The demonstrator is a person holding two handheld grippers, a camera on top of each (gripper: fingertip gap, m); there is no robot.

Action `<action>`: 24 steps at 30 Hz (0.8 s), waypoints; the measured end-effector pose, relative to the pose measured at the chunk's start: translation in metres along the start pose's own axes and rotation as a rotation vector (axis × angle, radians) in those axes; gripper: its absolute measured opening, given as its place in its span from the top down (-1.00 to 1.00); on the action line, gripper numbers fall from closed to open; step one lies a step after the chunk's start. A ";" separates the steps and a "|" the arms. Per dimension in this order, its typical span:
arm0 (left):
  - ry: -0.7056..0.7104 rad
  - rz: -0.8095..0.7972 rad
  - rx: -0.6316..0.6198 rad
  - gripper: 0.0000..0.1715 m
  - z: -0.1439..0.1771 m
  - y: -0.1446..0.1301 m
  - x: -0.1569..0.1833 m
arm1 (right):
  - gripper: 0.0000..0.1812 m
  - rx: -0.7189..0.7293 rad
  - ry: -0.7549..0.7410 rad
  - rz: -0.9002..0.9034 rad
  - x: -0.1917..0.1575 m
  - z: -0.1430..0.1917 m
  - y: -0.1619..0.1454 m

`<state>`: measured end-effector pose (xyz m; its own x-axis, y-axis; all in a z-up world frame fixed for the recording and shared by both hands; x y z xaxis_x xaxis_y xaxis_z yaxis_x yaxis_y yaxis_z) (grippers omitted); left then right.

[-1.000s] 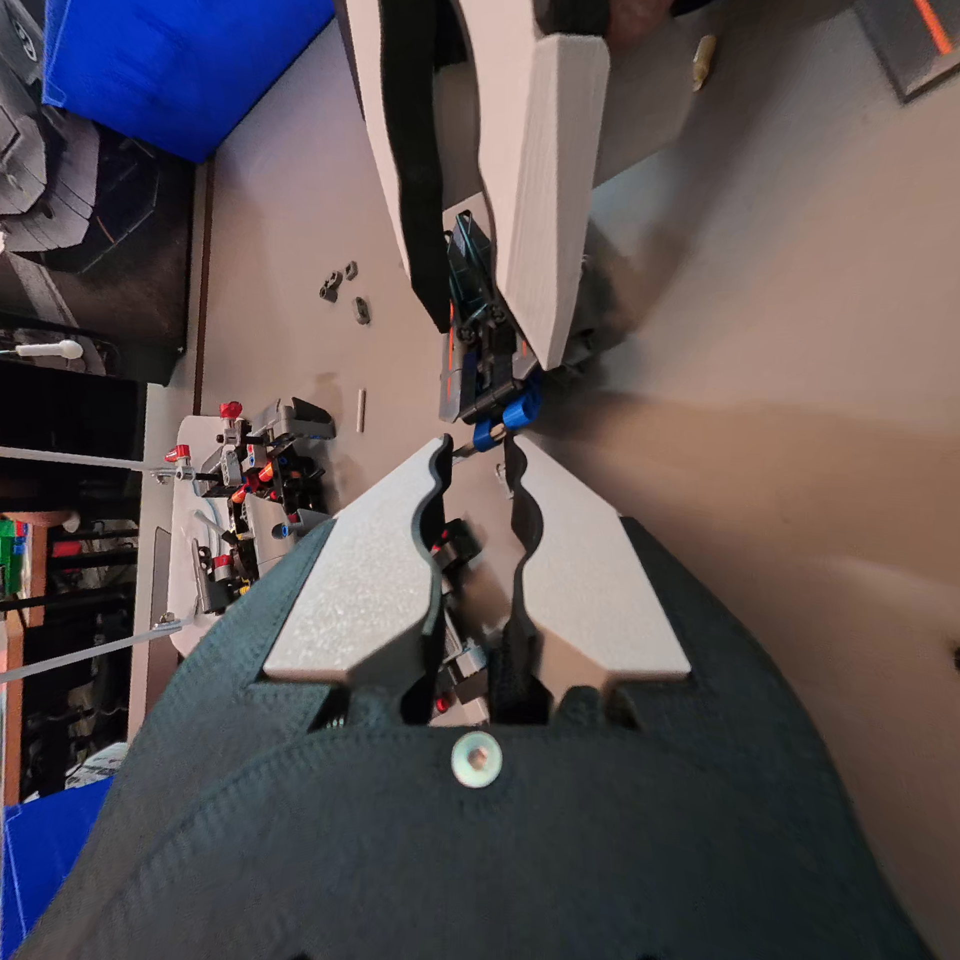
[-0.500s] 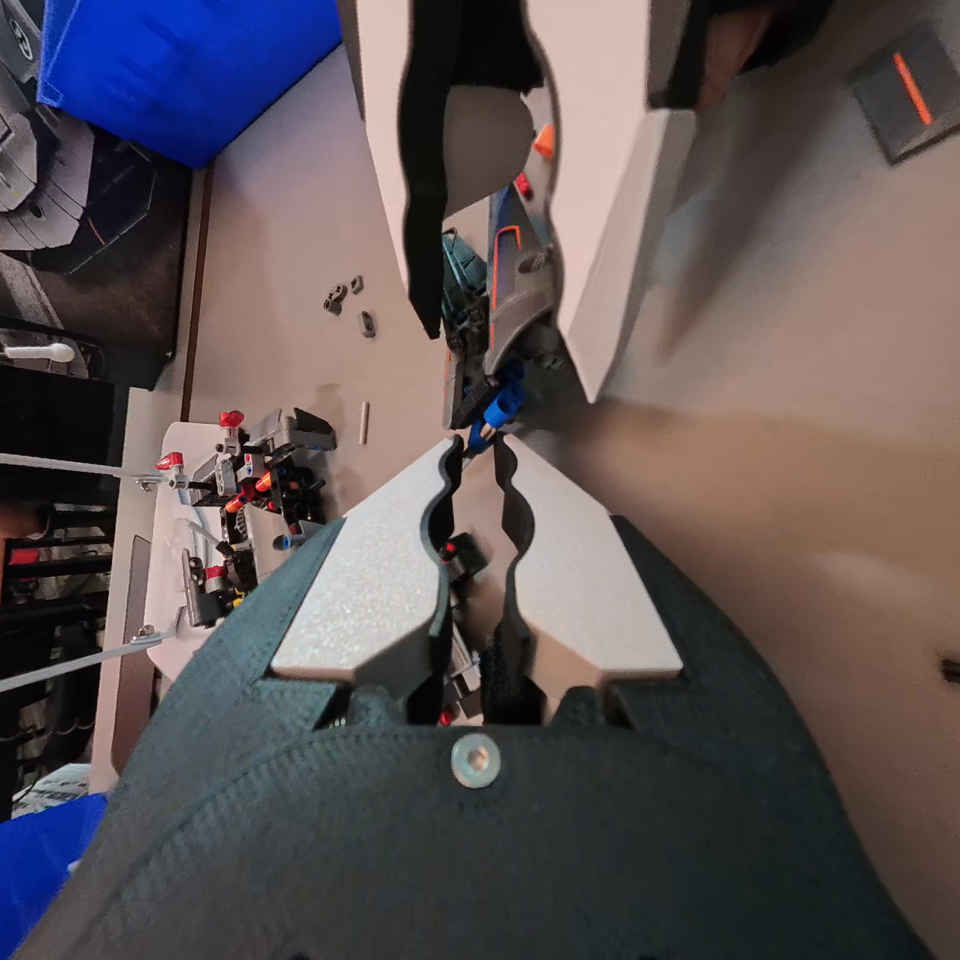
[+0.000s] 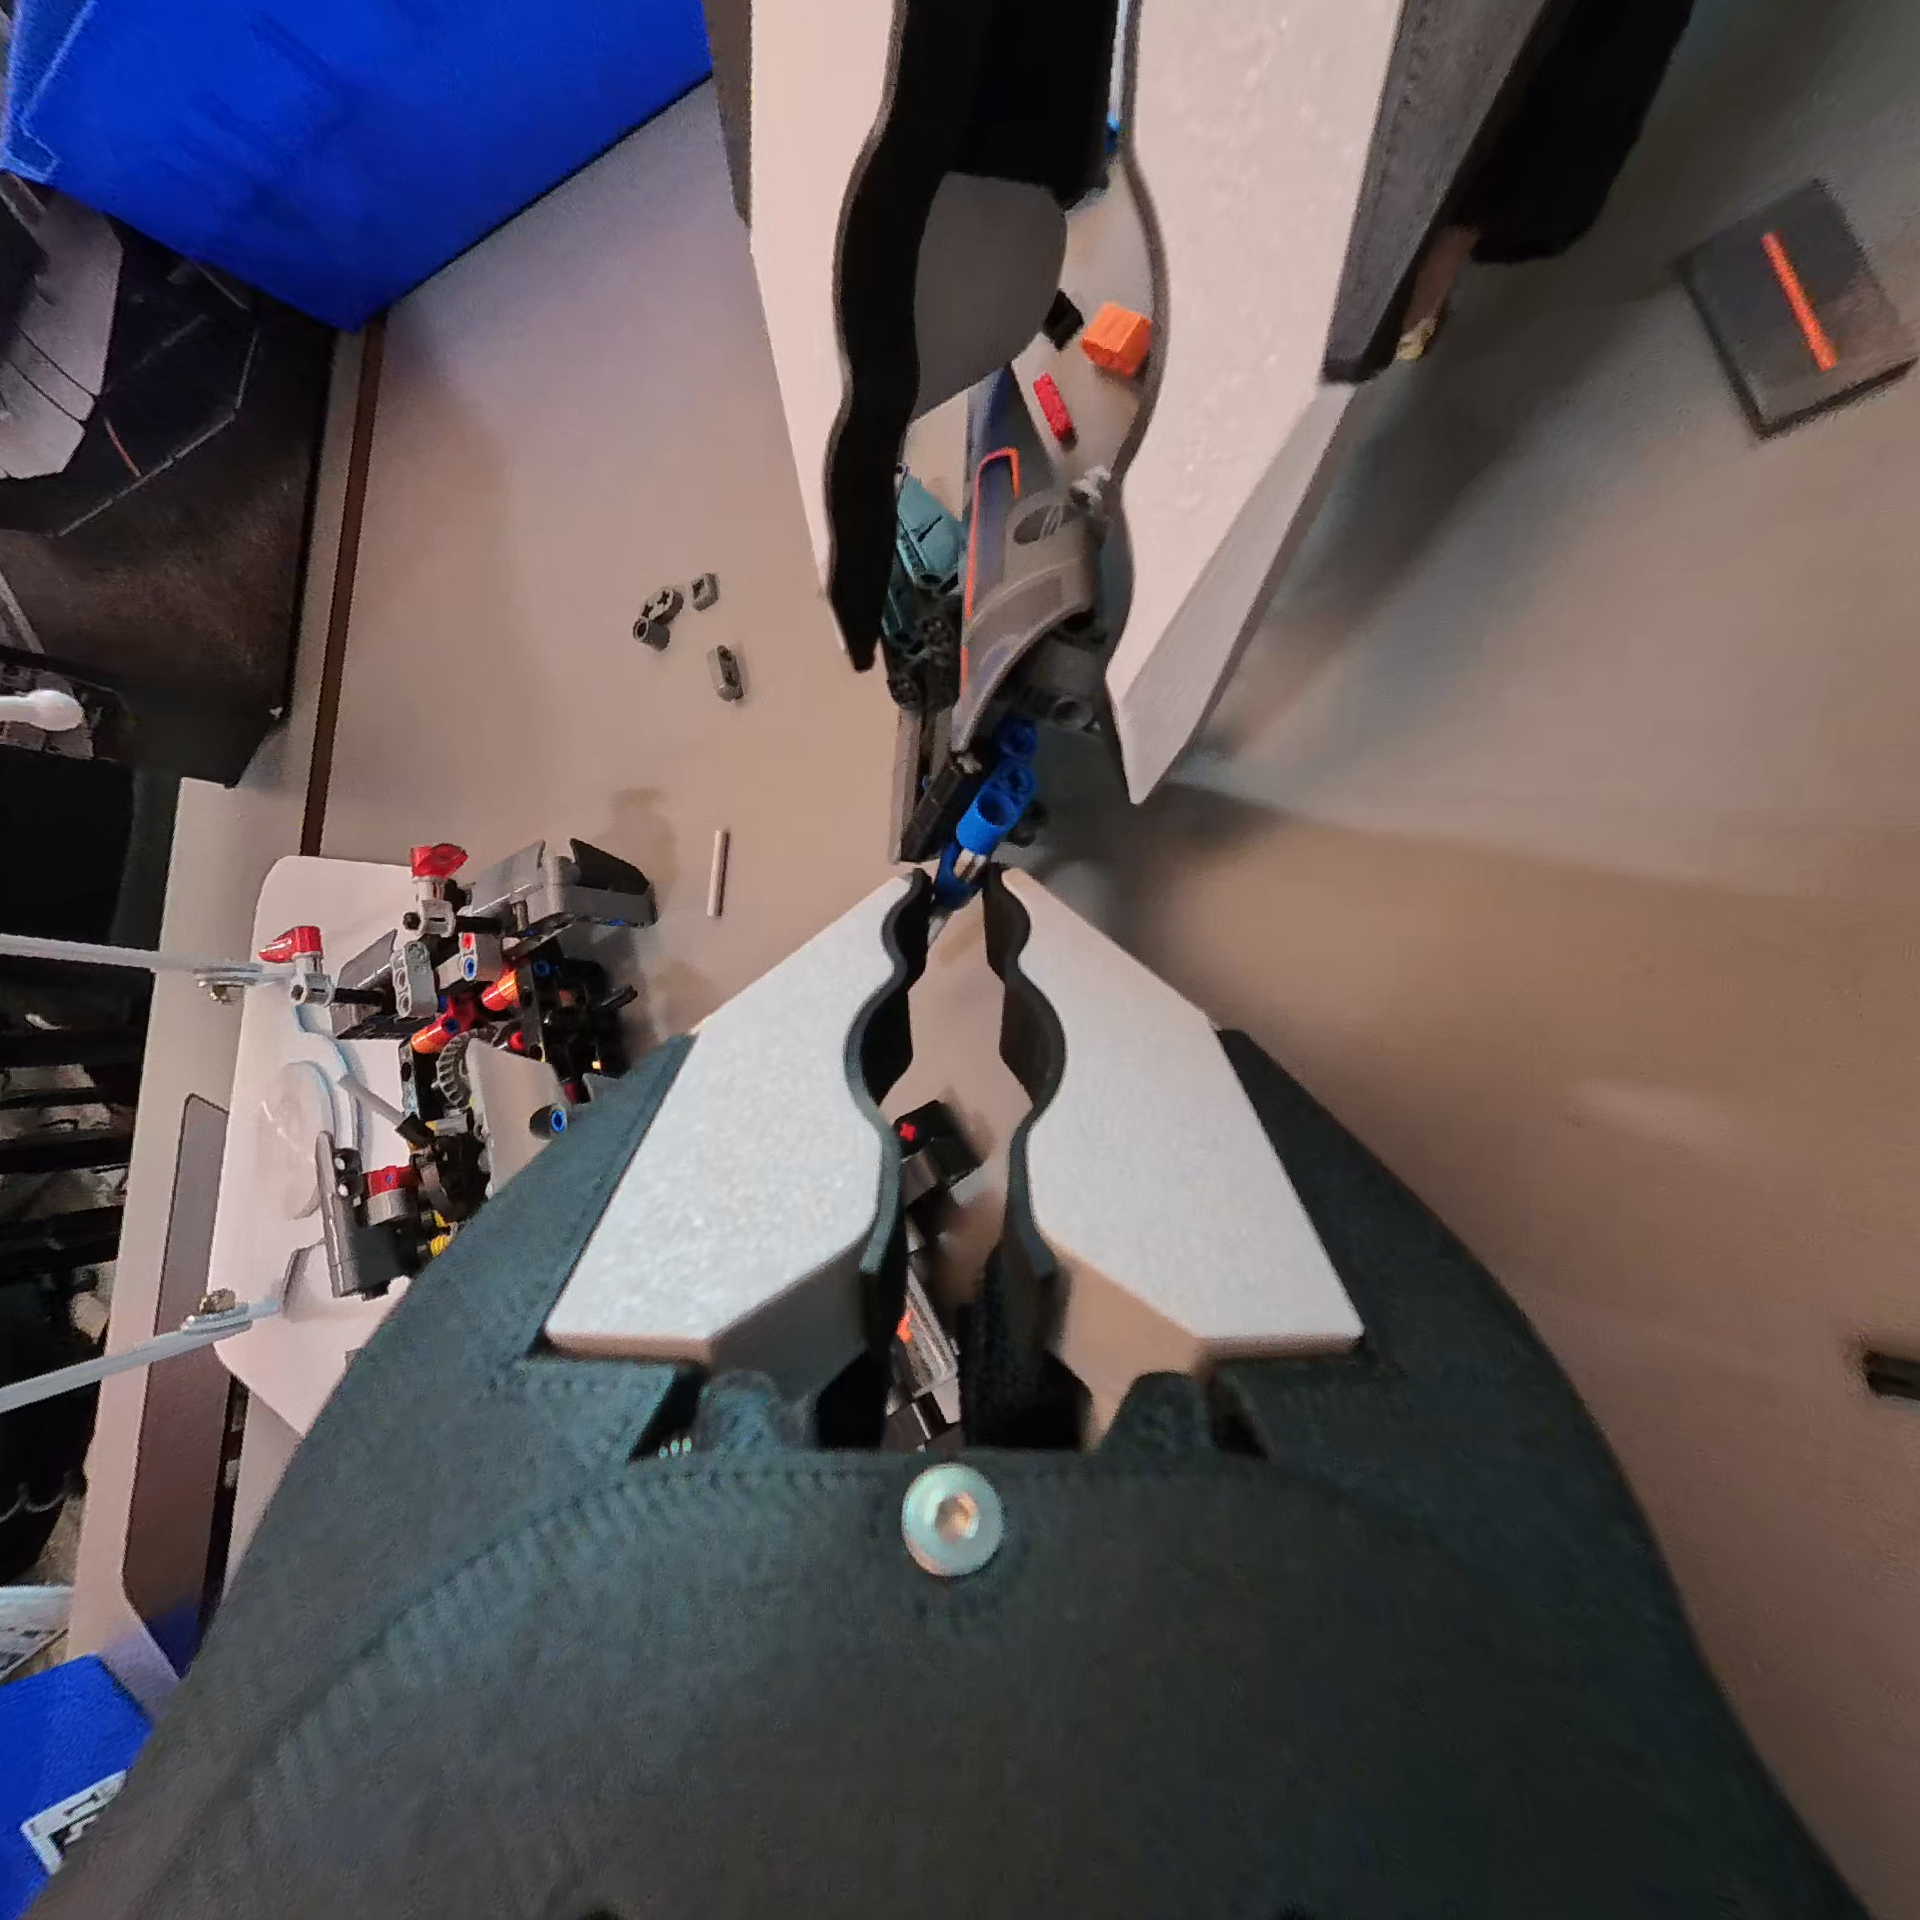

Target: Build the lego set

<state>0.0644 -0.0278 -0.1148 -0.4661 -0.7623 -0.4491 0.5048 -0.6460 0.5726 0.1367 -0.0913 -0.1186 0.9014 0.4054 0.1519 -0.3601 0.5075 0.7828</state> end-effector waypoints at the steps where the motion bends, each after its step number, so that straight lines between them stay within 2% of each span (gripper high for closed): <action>1: -0.005 0.006 0.001 0.90 0.001 0.001 -0.001 | 0.36 0.013 0.008 -0.012 0.000 0.001 0.001; 11: -0.006 0.043 0.033 0.91 0.005 0.004 -0.005 | 0.40 0.091 0.055 -0.104 0.006 0.007 0.003; 19: 0.013 0.065 0.040 0.91 0.007 -0.003 -0.005 | 0.41 0.097 0.064 -0.120 0.007 0.006 0.001; 24: 0.023 0.044 0.032 0.84 0.005 -0.004 -0.003 | 0.41 0.096 0.069 -0.123 0.007 0.006 0.001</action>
<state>0.0603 -0.0231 -0.1122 -0.4269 -0.7910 -0.4383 0.5012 -0.6104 0.6134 0.1442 -0.0924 -0.1136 0.9175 0.3976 0.0120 -0.2203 0.4827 0.8477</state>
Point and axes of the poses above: each gripper's, where its closed fingertips meet, z back along the fingers, y out of its top, x = y × z across the jaws, the point moved 6 cm from there along z, back along the fingers, and after that the axes turned 6 degrees about z, right-handed, at the moved point
